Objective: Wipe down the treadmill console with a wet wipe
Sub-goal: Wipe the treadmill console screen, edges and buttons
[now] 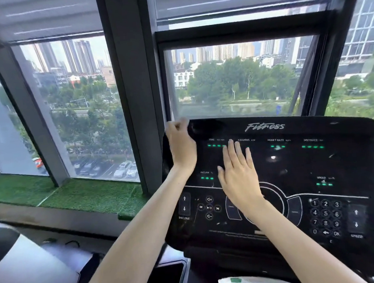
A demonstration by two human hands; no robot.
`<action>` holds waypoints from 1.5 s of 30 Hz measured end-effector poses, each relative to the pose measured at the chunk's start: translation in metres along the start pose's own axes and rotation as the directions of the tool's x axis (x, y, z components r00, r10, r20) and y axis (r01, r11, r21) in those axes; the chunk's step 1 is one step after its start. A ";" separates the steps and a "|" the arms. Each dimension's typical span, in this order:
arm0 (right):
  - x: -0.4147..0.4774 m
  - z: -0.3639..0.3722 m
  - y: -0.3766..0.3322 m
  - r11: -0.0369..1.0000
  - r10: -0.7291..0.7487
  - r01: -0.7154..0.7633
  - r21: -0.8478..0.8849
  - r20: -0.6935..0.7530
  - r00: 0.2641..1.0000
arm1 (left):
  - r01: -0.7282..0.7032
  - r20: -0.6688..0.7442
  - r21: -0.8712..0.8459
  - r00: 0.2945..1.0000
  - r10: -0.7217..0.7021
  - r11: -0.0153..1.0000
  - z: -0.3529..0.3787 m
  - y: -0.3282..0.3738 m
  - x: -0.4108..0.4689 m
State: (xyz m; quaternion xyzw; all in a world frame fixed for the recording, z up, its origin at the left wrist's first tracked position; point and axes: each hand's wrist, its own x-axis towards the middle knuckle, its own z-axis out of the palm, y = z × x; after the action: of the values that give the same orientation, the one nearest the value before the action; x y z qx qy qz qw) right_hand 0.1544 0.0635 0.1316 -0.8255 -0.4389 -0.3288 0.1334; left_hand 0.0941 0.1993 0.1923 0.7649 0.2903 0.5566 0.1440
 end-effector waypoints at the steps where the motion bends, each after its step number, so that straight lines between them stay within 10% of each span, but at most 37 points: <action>1: 0.000 0.000 0.000 1.000 -0.001 0.001 0.001 -0.004 1.000 | -0.094 0.034 0.020 0.995 0.094 0.995 0.000 0.000 -0.004; 6: 0.000 0.003 0.002 1.000 -0.015 0.015 -0.009 -0.004 1.000 | 0.261 -0.167 -0.112 0.946 -0.277 0.959 -0.005 -0.018 0.010; 11: 0.000 0.002 0.004 0.999 -0.048 0.048 -0.016 0.008 0.999 | -0.192 0.065 0.076 0.980 0.188 0.978 0.006 0.013 -0.011; 17: 0.002 -0.010 0.028 0.997 0.057 -0.051 0.065 -0.093 0.994 | 0.174 -0.062 0.056 0.984 -0.170 0.983 0.007 0.016 0.000; 22: 0.009 -0.017 0.061 0.989 0.142 -0.137 0.057 -0.115 0.983 | -0.380 0.228 0.014 0.902 0.367 0.925 0.023 0.038 -0.023; 26: 0.009 -0.016 0.077 0.992 0.125 -0.123 0.027 -0.077 0.989 | -0.016 0.079 0.018 0.997 0.014 1.000 0.027 0.039 -0.015; 31: 0.007 -0.014 0.079 0.994 0.107 -0.109 -0.018 -0.076 0.991 | -0.302 0.167 -0.007 0.940 0.299 0.953 0.040 0.064 -0.030; 35: 0.008 -0.014 0.082 0.995 0.083 -0.085 -0.042 -0.059 0.995 | 0.108 -0.015 -0.085 0.994 -0.110 0.990 0.040 0.055 -0.019; 40: 0.007 -0.016 0.086 0.998 0.049 -0.051 -0.031 -0.071 0.996 | -0.348 0.152 -0.039 0.925 0.349 0.937 0.046 0.071 -0.036; 45: 0.009 -0.015 0.083 0.997 0.066 -0.062 0.051 -0.085 0.994 | 0.007 -0.019 -0.047 1.000 -0.008 0.999 0.043 0.066 -0.027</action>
State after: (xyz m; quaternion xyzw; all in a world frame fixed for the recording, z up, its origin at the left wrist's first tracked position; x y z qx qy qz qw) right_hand 0.2188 0.0132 0.1545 -0.8207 -0.4135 -0.3494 0.1826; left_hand 0.1473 0.1354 0.1925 0.7550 0.2814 0.5700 0.1613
